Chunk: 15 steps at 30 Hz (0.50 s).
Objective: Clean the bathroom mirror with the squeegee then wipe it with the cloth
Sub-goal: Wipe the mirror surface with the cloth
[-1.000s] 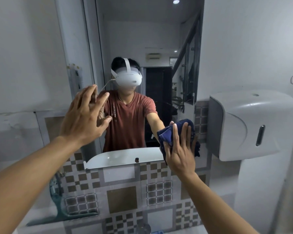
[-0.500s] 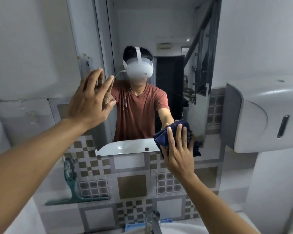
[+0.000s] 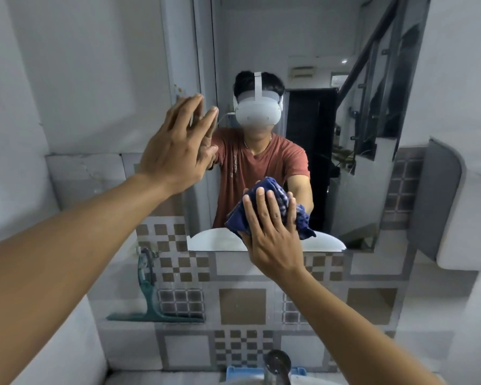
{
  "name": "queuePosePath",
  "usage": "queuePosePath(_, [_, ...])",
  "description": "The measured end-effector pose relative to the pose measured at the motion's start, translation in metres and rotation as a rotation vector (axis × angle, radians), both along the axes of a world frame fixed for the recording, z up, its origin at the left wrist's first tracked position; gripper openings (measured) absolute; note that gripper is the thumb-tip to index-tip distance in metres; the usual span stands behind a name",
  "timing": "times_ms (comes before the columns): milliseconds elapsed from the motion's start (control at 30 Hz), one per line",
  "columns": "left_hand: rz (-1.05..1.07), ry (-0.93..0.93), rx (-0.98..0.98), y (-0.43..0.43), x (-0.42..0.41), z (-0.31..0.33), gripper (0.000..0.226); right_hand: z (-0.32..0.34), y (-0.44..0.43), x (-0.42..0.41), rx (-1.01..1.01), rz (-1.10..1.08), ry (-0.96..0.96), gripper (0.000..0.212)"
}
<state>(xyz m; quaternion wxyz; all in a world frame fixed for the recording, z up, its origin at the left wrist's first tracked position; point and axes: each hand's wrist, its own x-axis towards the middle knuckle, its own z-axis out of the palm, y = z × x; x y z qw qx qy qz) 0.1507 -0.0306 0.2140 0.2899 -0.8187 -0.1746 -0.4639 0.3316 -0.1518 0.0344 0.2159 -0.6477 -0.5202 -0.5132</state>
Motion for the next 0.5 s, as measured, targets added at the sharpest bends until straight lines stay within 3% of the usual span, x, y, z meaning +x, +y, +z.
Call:
queuePosePath(267, [-0.005, 0.009, 0.010, 0.002, -0.002, 0.002, 0.064, 0.000, 0.033, -0.031, -0.110, 0.062, -0.196, 0.059])
queuePosePath(500, [-0.011, 0.010, 0.013, 0.003, -0.002, 0.001, 0.064, -0.015, 0.049, -0.043, -0.254, 0.112, -0.362, 0.068])
